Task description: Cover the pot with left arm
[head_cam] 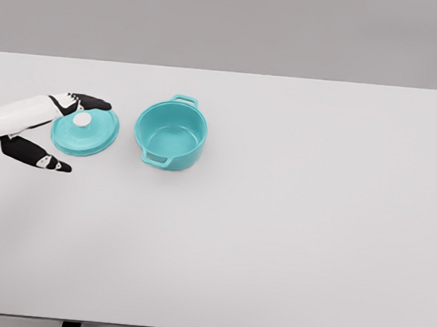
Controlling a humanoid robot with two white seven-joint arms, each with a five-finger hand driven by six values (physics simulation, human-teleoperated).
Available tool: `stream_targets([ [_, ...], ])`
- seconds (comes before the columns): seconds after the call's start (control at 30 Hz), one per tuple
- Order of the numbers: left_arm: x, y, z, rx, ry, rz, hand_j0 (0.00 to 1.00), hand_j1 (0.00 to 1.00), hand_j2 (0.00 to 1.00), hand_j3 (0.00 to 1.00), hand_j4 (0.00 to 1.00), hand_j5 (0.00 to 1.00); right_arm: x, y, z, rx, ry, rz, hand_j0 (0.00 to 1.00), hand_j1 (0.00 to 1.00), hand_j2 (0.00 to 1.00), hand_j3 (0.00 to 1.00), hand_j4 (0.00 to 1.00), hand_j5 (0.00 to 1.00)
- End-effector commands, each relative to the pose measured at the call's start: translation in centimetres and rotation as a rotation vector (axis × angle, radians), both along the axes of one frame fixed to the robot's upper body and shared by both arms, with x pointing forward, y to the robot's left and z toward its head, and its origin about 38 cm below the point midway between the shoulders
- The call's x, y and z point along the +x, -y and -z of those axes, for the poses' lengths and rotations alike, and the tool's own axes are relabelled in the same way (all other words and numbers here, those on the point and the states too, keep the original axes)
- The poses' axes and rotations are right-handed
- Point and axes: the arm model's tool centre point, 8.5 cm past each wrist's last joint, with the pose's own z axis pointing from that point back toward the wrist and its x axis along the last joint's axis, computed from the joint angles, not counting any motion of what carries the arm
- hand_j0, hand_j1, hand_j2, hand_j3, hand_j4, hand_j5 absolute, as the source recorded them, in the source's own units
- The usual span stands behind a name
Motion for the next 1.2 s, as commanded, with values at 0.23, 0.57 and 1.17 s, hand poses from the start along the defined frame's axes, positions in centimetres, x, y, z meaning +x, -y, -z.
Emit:
stream_targets([
  [0.23,2.6,-1.8,3.1,-0.049,-0.062,-0.112,1.00,1.00,1.00,1.00,1.00,1.00,-0.9,0.0,0.0,-0.003,-0.017,0.007,1.00,1.00,1.00,1.00,1.00,1.00],
  [0.57,4.3,-1.7,3.9,-0.128,-0.061,-0.167,1.00,1.00,1.00,1.00,1.00,1.00,-0.9,0.0,0.0,-0.003,-0.017,0.007,1.00,1.00,1.00,1.00,1.00,1.00],
  [1.17,9.0,-3.1,9.6,-0.139,-0.196,-0.340,0.91,0.91,0.91,0.91,0.91,0.91,-0.9,0.0,0.0,-0.003,-0.017,0.007,1.00,1.00,1.00,1.00,1.00,1.00],
])
